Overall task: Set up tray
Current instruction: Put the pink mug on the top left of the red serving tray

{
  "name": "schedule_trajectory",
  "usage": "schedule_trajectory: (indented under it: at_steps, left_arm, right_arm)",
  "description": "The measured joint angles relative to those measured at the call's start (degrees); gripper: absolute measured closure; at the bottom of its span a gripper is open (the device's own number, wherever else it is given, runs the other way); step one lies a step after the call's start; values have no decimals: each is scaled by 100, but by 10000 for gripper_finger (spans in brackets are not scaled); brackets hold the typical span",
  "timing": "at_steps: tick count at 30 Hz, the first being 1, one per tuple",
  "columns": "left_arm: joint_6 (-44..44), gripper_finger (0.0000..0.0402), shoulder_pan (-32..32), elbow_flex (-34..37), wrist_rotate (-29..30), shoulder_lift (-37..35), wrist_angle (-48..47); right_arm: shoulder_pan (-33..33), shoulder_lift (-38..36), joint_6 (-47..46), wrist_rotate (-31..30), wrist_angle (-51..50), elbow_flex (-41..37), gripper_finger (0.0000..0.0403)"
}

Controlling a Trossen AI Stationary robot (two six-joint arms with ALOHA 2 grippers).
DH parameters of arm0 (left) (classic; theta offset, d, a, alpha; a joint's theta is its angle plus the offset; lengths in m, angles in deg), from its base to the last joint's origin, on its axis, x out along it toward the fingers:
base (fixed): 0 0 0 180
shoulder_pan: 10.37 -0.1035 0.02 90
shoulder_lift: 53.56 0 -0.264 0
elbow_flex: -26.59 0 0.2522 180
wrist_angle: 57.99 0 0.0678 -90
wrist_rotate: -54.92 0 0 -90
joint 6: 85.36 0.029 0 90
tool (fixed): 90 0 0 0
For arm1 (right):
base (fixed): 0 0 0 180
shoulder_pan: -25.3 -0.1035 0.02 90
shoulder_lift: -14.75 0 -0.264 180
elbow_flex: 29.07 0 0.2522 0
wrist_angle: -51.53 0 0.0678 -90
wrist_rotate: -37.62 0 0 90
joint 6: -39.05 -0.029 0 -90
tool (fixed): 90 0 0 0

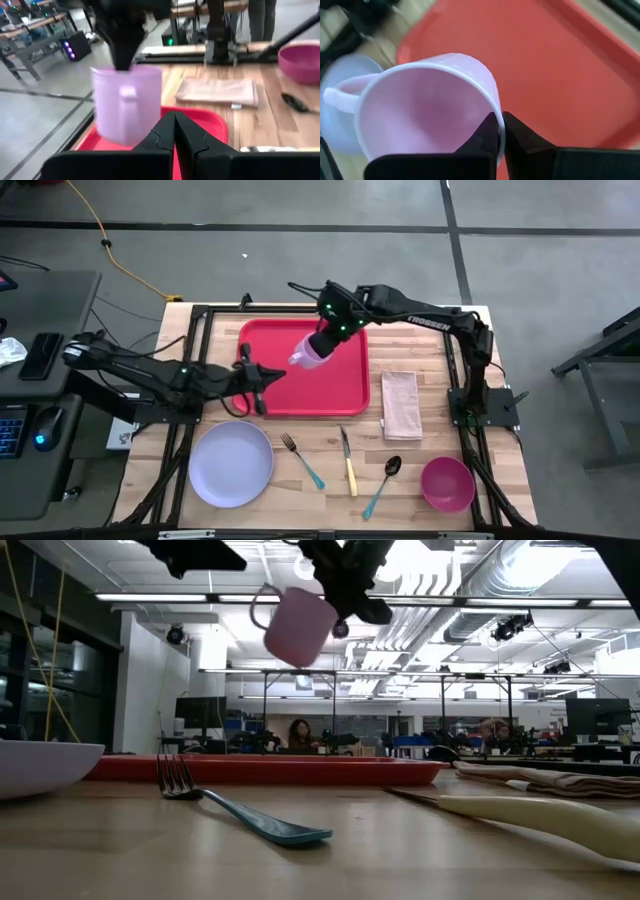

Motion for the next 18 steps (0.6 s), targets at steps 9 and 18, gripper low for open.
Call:
schedule_trajectory:
  at_steps: [9,18]
  left_arm:
    - [-497,343,0,-4,376,274,-21]
    - [-711,240,-2,-4,686,274,-17]
  right_arm:
    - [-68,0,-87,-21,102,-61,403]
    - [-69,-2,1,-165,-50,-67,403]
